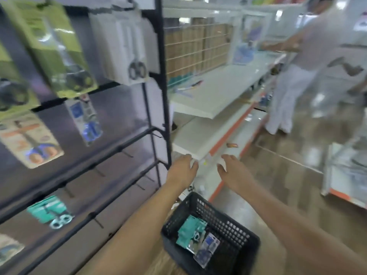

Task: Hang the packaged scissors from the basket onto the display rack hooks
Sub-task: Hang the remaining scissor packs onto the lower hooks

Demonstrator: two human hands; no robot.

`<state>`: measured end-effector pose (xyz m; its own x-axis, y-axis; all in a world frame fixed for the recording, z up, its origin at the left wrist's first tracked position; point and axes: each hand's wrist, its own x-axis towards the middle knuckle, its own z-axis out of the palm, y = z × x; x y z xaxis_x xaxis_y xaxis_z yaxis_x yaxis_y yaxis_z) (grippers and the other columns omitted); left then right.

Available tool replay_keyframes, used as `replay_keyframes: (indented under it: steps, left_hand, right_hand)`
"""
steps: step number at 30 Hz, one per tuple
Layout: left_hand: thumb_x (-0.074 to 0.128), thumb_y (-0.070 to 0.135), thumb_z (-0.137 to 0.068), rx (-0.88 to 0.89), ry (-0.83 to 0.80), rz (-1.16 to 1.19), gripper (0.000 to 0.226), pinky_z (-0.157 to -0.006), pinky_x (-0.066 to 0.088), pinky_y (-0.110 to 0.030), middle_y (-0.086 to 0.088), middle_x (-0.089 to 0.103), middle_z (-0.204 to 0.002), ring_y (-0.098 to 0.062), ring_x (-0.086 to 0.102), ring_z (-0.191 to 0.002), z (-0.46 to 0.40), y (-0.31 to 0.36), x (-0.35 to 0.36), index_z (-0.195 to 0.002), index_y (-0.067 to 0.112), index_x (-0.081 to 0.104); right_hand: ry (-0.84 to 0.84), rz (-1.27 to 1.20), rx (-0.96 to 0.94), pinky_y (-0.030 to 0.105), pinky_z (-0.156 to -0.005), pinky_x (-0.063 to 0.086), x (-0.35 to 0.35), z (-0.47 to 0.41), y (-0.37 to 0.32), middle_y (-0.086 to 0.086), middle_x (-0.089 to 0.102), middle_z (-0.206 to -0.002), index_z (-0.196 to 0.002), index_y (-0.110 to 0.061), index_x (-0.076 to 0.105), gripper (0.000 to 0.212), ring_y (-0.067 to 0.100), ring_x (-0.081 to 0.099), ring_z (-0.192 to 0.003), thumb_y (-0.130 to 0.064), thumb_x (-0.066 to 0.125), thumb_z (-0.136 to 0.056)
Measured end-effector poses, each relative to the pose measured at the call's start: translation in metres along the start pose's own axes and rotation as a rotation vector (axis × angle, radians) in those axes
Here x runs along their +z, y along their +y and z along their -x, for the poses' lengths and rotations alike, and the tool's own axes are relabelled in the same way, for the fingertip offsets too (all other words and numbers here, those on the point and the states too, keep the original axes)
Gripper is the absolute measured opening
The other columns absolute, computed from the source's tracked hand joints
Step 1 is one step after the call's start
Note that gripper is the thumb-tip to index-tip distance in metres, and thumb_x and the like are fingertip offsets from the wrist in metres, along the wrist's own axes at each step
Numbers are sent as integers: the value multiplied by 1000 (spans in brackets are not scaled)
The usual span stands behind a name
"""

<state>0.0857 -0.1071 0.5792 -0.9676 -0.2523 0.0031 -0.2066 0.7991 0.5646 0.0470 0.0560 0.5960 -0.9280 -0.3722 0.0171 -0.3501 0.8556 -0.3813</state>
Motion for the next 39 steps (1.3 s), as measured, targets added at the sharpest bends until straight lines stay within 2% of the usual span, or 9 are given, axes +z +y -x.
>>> replay_keyframes:
  steps: [4, 10, 12, 19, 23, 27, 30, 35, 39]
  left_hand:
    - [38, 31, -100, 141, -112, -20, 44, -98, 34, -33, -18, 49, -135, -29, 43, -125, -13, 32, 35, -133, 2, 45]
    - [37, 33, -101, 220, -271, -57, 43, -95, 41, -38, -16, 51, -131, -29, 47, -120, -47, 39, 71, -128, 1, 47]
    - [37, 32, -101, 240, -302, -66, 43, -97, 40, -40, -17, 51, -132, -30, 46, -122, -66, 34, 73, -128, 1, 47]
    - [38, 32, -99, 284, -367, -96, 41, -95, 42, -39, -16, 53, -129, -30, 49, -117, -141, -4, 77, -126, 3, 49]
    - [39, 29, -98, 301, -416, -106, 33, -84, 45, -39, -17, 58, -112, -32, 54, -105, -165, -37, 101, -109, 3, 55]
    - [39, 32, -98, 291, -512, -111, 31, -77, 46, -37, -8, 56, -107, -27, 54, -99, -155, -81, 138, -107, 8, 56]
    - [41, 32, -98, 241, -590, -131, 25, -72, 43, -34, -6, 57, -100, -23, 54, -94, -135, -122, 172, -98, 10, 54]
    - [40, 31, -99, 141, -729, -169, 28, -81, 47, -29, -1, 58, -111, -17, 54, -101, -102, -199, 244, -113, 13, 55]
    - [38, 28, -99, 43, -795, -209, 19, -73, 44, -20, 5, 54, -101, -9, 52, -90, -75, -262, 311, -104, 19, 53]
  right_hand:
    - [15, -29, 135, 33, -84, 41, -3, 11, 49, 15, 54, -124, -129, -5, 47, 38, 29, 52, -111, -25, 41, -97]
    - [36, -55, 333, 36, -92, 41, 17, 3, 81, 14, 51, -132, -131, -6, 46, 38, 31, 51, -116, -25, 42, -98]
    - [28, -66, 372, 35, -95, 39, 26, -11, 80, 13, 48, -136, -136, -7, 42, 43, 29, 50, -119, -27, 42, -98]
    - [14, -88, 472, 36, -92, 41, 60, -70, 65, 14, 51, -131, -133, -6, 44, 41, 29, 52, -114, -26, 41, -99]
    - [0, -34, 524, 34, -82, 45, 94, -82, 66, 11, 53, -127, -130, -8, 45, 36, 26, 56, -104, -26, 37, -99]
    - [-14, -128, 604, 35, -85, 45, 153, -68, 72, 12, 56, -123, -130, -7, 46, 36, 27, 55, -105, -24, 39, -99]
    - [-100, -150, 681, 34, -87, 45, 212, -49, 81, 12, 56, -121, -127, -6, 49, 34, 26, 56, -106, -24, 41, -98]
    - [-234, -164, 750, 28, -94, 41, 311, -13, 99, 5, 53, -127, -133, -10, 45, 38, 20, 53, -113, -24, 40, -98]
    - [-376, -74, 725, 33, -103, 38, 409, 18, 130, 3, 56, -128, -130, -12, 52, 39, 21, 53, -118, -23, 48, -93]
